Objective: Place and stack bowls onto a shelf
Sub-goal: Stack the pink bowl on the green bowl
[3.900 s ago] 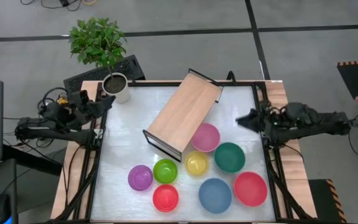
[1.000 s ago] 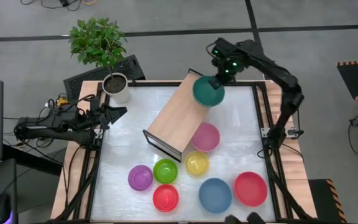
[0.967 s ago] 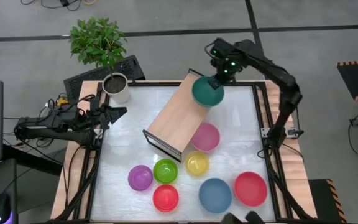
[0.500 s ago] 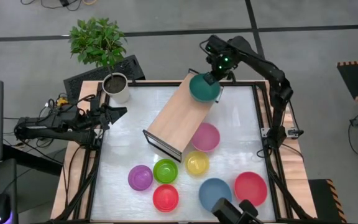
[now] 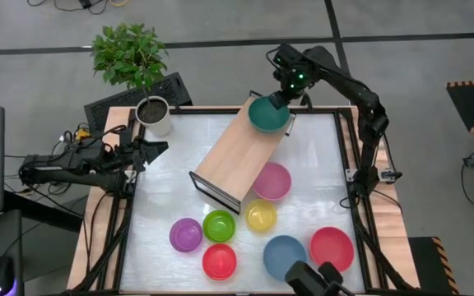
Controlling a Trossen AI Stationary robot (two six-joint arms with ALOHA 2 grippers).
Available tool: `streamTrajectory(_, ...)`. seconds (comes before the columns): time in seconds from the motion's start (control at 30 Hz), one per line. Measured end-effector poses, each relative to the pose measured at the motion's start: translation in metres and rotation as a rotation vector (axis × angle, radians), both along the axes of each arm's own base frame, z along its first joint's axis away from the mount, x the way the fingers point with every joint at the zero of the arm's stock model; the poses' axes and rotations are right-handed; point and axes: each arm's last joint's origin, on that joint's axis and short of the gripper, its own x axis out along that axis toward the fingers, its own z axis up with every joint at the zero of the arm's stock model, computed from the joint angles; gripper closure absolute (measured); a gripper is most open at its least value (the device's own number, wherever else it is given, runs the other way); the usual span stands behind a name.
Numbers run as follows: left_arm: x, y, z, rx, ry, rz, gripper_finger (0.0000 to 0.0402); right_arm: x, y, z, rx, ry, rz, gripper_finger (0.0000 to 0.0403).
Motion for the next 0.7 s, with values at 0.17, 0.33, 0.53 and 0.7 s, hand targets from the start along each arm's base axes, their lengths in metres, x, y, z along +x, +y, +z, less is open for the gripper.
streamTrajectory(0.17,0.0,0.0,0.0,0.001,0.001,0.0,0.0262,-0.027,0.033,0.048,-0.038,-0.071,-0.006,0.0196)
streamTrajectory(0.33,0.0,0.0,0.0,-0.008,-0.003,0.0,0.0262,-0.05,0.083,0.076,-0.118,-0.108,-0.005,0.0207)
streamTrajectory(0.53,0.0,0.0,0.0,-0.023,-0.01,0.0,0.0262,-0.071,0.141,0.062,-0.062,-0.099,-0.012,0.0208)
streamTrajectory(0.7,0.0,0.0,0.0,-0.029,-0.012,0.001,0.0262,-0.087,0.182,0.012,-0.003,-0.085,-0.067,0.0207)
